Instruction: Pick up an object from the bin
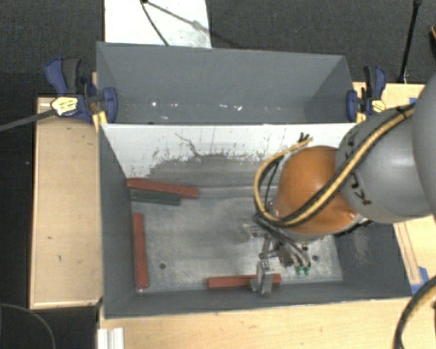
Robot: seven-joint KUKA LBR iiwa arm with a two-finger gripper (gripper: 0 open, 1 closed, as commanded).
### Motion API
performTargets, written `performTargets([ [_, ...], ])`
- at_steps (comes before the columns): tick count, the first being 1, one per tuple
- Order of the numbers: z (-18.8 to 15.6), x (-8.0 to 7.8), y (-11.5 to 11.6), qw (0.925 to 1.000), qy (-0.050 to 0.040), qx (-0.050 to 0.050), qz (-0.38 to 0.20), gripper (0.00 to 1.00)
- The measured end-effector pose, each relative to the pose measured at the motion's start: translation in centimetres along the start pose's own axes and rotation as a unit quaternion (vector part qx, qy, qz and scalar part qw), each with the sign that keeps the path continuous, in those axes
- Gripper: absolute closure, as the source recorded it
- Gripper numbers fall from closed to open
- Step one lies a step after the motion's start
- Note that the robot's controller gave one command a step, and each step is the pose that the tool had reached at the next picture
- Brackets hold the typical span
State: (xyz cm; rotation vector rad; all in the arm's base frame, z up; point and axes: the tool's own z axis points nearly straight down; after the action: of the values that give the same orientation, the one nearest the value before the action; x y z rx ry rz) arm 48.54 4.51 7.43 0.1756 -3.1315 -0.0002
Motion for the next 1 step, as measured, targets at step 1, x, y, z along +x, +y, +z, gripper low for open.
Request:
performTargets([
  [1,-5.84,-1.91,-7.09,0.9962,-0.0055,0.001,0.087,0.0],
])
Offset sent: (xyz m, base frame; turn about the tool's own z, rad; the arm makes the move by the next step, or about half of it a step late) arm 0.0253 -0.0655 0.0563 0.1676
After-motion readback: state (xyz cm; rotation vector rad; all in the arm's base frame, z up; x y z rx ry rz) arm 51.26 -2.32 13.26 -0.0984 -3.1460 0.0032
